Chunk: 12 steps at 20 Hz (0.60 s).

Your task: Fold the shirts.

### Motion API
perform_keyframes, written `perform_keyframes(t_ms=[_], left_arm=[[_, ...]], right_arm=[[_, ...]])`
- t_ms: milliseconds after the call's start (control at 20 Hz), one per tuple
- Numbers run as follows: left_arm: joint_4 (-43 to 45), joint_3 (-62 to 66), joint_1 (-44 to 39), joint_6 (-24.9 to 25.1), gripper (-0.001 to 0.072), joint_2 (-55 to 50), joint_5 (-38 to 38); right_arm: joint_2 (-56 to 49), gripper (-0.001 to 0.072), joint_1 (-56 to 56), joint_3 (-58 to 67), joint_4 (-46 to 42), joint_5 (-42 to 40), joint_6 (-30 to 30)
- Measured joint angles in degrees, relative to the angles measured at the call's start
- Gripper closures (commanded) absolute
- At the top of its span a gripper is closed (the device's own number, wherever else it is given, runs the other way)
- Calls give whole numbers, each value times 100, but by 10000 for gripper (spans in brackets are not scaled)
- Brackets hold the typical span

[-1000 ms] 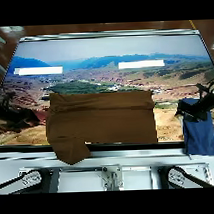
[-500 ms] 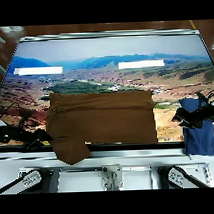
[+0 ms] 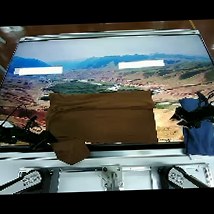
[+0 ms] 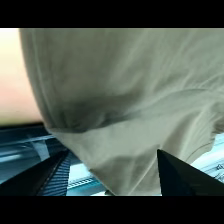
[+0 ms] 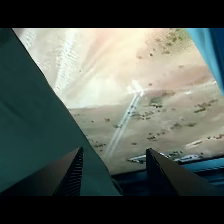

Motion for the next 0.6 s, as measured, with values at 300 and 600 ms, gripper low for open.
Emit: perform_keyframes(t_ms=[300,600], left_arm=[[-234,-363,-4,74,462,-13,334],[-479,-487,-4,223,670,-17,496]], right_arm=[[0,193,2,0,258,184,2],[0,37,2,-37,328,511,50]])
